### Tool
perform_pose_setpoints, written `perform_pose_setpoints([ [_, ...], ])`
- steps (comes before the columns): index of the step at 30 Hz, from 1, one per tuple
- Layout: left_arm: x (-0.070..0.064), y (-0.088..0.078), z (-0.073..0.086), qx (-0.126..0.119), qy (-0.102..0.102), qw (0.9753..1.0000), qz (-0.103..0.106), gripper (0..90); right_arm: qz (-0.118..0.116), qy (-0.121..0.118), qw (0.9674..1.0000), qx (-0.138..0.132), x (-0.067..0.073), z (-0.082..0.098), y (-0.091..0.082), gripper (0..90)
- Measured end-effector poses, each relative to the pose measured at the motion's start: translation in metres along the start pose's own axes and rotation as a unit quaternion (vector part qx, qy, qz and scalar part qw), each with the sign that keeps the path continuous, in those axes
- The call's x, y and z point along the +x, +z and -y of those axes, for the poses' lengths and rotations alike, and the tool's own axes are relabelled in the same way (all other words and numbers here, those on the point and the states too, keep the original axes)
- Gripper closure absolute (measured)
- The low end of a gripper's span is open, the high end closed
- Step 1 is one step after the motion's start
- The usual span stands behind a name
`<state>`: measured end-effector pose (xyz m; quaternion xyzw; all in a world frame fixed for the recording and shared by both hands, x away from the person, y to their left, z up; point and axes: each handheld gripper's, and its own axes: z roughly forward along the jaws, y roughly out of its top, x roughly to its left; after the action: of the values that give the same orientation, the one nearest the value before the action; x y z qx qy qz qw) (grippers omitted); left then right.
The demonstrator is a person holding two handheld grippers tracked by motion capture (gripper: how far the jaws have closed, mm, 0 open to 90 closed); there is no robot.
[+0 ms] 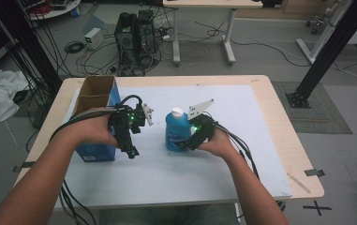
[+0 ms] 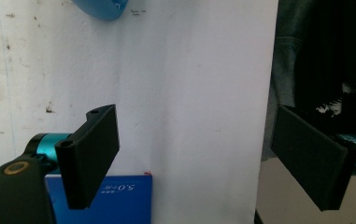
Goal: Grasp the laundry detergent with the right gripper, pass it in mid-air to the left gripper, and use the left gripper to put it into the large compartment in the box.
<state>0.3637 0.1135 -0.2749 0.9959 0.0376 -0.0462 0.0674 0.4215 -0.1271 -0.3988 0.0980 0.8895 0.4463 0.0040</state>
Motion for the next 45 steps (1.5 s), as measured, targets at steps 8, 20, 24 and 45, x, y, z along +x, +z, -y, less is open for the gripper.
perform_pose_setpoints([
  [8,0.0004,-0.0003,0.0013,-0.001,0.001,1.0000,-0.001,15.8,0.006,0.001,0.9999,-0.011,0.0000,0.0001,0.0016,4.5],
  [20,0.0015,0.0005,-0.0007,0.003,0.001,1.0000,-0.004,15.8,0.011,-0.001,0.9996,-0.027,0.0004,0.0009,0.0014,12.9],
  [24,0.0023,0.0015,-0.0014,-0.002,0.000,1.0000,-0.003,15.8,0.014,-0.007,0.9993,-0.034,-0.0005,0.0016,0.0018,14.8],
  [45,0.0043,0.0041,-0.0032,0.001,-0.004,1.0000,-0.005,15.8,0.014,-0.006,0.9983,-0.057,-0.0008,0.0068,0.0035,26.3],
])
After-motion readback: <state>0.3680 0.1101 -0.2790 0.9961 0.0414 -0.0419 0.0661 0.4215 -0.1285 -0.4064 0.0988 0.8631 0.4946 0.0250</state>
